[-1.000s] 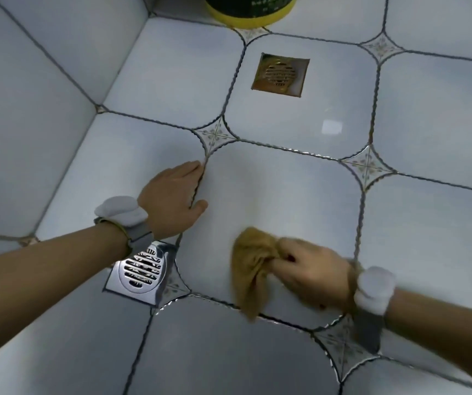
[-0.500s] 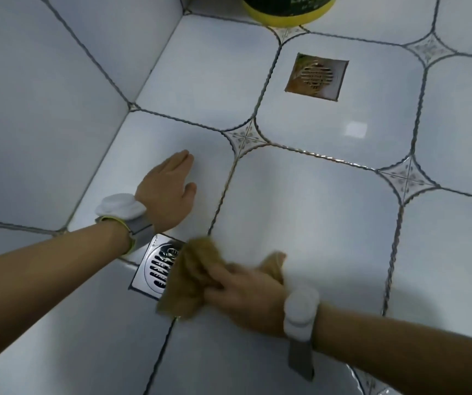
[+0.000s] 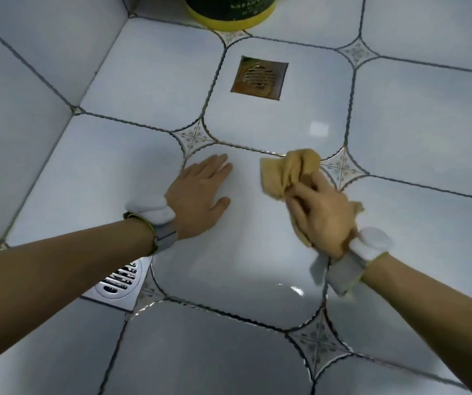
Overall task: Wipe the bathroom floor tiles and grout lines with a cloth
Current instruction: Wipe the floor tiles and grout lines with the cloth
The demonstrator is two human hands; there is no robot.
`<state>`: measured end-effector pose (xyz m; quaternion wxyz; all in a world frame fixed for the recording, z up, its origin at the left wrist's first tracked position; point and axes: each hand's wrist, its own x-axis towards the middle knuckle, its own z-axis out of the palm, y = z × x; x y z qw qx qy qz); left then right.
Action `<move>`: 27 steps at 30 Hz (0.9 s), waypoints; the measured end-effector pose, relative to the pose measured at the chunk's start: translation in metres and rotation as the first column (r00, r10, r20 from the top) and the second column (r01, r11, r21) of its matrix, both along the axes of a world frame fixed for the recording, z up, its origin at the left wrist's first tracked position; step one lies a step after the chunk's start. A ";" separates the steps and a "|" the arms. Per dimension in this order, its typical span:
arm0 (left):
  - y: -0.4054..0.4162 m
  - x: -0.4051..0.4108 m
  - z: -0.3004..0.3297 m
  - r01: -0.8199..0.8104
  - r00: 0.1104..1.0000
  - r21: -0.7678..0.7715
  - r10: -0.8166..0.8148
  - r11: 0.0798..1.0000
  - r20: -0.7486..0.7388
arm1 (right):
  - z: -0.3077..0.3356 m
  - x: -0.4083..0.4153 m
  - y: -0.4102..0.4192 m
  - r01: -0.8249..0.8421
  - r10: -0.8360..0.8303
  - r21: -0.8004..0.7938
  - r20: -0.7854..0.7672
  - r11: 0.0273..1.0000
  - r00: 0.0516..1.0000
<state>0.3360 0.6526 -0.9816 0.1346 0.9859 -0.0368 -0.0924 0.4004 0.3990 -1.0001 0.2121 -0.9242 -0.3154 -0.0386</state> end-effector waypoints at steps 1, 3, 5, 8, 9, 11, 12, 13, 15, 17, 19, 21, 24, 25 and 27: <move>-0.005 0.003 -0.002 0.019 1.000 -0.001 -0.020 1.000 -0.001 | -0.002 -0.034 -0.008 -0.097 0.096 -0.020 -0.056 0.995 0.994; -0.016 0.005 -0.008 0.049 0.998 -0.011 -0.050 0.999 -0.025 | -0.005 -0.103 -0.030 -0.301 0.286 -0.086 -0.155 0.950 0.946; -0.019 0.005 -0.015 0.070 0.995 0.000 -0.069 0.998 -0.069 | -0.009 -0.143 -0.053 -0.525 0.495 -0.117 -0.216 0.843 0.842; -0.019 0.005 -0.019 0.095 0.993 0.044 -0.091 0.995 -0.079 | -0.010 -0.115 -0.071 -0.545 0.519 -0.085 -0.217 0.834 0.827; -0.017 0.005 -0.018 0.095 0.993 0.038 -0.092 0.995 -0.077 | -0.009 -0.093 -0.072 -0.462 0.445 -0.062 -0.178 0.885 0.877; -0.013 0.006 -0.012 0.069 0.996 0.017 -0.068 0.997 -0.050 | -0.014 -0.036 -0.067 -0.282 0.280 -0.044 -0.044 0.958 0.959; -0.007 0.005 -0.007 0.034 0.999 0.014 -0.034 0.999 -0.028 | -0.014 -0.004 -0.058 -0.168 0.170 -0.052 0.026 0.984 0.985; -0.004 0.005 -0.004 -0.003 1.000 0.004 0.003 1.000 -0.016 | -0.010 0.022 -0.052 -0.011 0.013 -0.042 0.047 0.999 0.999; 0.014 -0.001 0.004 -0.117 0.993 0.004 0.117 0.993 -0.020 | -0.001 0.059 -0.032 0.258 -0.258 0.000 0.029 0.966 0.966; 0.039 -0.016 0.011 -0.245 0.969 0.012 0.245 0.969 -0.027 | 0.003 0.060 -0.004 0.369 -0.369 0.025 0.004 0.929 0.930; 0.065 -0.035 0.014 -0.361 0.932 0.017 0.362 0.932 -0.035 | 0.003 0.027 0.025 0.312 -0.311 0.041 -0.027 0.949 0.950; 0.090 -0.055 0.015 -0.449 0.892 0.043 0.451 0.892 -0.036 | 0.001 -0.025 0.057 0.082 -0.079 0.045 -0.068 0.996 0.995; 0.119 -0.082 0.013 -0.474 0.872 0.060 0.477 0.879 -0.105 | -0.006 -0.088 0.100 -0.414 0.411 0.008 -0.140 0.910 0.901; 0.127 -0.089 0.014 -0.467 0.874 0.046 0.469 0.883 -0.129 | -0.008 -0.093 0.111 -0.523 0.517 0.011 -0.162 0.853 0.840; 0.139 -0.096 0.013 -0.483 0.869 -0.019 0.477 0.875 -0.135 | -0.010 -0.072 0.134 -0.530 0.533 0.064 -0.145 0.846 0.834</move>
